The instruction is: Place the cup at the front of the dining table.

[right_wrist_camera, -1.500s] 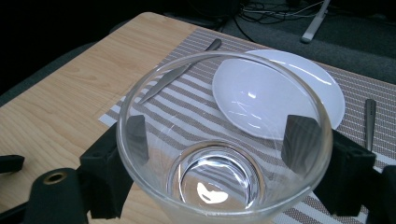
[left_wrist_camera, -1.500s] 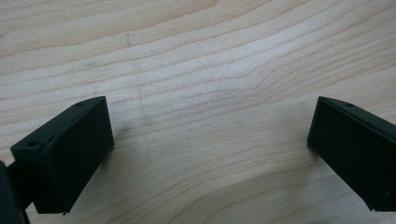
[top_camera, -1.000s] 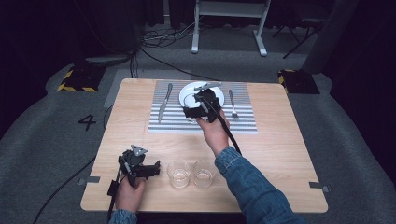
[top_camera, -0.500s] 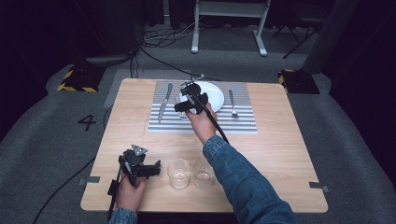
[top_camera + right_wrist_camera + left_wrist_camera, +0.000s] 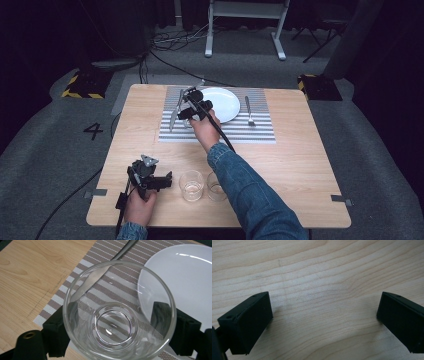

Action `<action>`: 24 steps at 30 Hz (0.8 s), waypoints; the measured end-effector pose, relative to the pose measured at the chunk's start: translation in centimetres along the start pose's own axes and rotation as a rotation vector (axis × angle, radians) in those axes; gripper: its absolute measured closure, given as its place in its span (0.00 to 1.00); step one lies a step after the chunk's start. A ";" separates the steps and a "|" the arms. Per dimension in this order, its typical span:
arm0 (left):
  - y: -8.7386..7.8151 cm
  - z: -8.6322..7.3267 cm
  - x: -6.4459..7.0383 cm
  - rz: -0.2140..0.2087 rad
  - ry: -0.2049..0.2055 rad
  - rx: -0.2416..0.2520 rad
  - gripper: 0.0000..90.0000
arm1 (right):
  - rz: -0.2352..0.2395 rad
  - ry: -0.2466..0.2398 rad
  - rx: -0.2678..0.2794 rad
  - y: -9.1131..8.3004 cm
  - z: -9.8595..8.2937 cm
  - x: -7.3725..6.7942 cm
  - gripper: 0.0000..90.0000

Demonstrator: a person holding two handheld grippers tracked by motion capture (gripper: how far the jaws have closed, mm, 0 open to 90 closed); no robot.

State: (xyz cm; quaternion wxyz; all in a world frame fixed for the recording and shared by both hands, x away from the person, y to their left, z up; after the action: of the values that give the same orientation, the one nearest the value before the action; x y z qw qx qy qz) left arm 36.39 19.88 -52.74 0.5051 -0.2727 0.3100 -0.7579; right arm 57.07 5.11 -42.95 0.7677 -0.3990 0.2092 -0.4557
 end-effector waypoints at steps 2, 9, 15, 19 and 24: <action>0.0 0.0 0.0 0.001 0.002 0.000 0.00 | 0.005 -0.007 -0.013 0.5 -0.1 -0.1 0.22; 0.0 0.0 0.0 0.001 0.002 0.000 0.01 | 0.018 -0.005 -0.036 1.6 -0.2 -0.3 0.22; 0.0 0.0 0.0 0.002 0.003 0.000 0.01 | 0.014 -0.033 -0.062 2.1 -0.5 -0.1 0.22; 0.0 0.0 0.0 0.001 0.002 -0.001 0.01 | 0.029 -0.017 -0.069 2.3 -0.7 -0.5 0.22; 0.0 0.0 0.0 0.001 0.002 -0.001 0.01 | 0.016 -0.036 -0.080 2.5 -1.0 -0.3 0.22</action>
State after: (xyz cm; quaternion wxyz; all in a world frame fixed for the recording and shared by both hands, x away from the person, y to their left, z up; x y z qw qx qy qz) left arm 36.37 19.88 -52.73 0.5049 -0.2723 0.3110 -0.7578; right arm 57.61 5.65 -45.57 0.7585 -0.4357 0.2164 -0.4335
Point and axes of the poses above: each handheld gripper's, and its own axes: y roughly forward along the jaws, z roughly out of its top, x roughly to its right, the point moved 3 cm from there along y, roughly forward along the jaws, and after that the axes turned 5 degrees about -z, right-handed, at the moved point
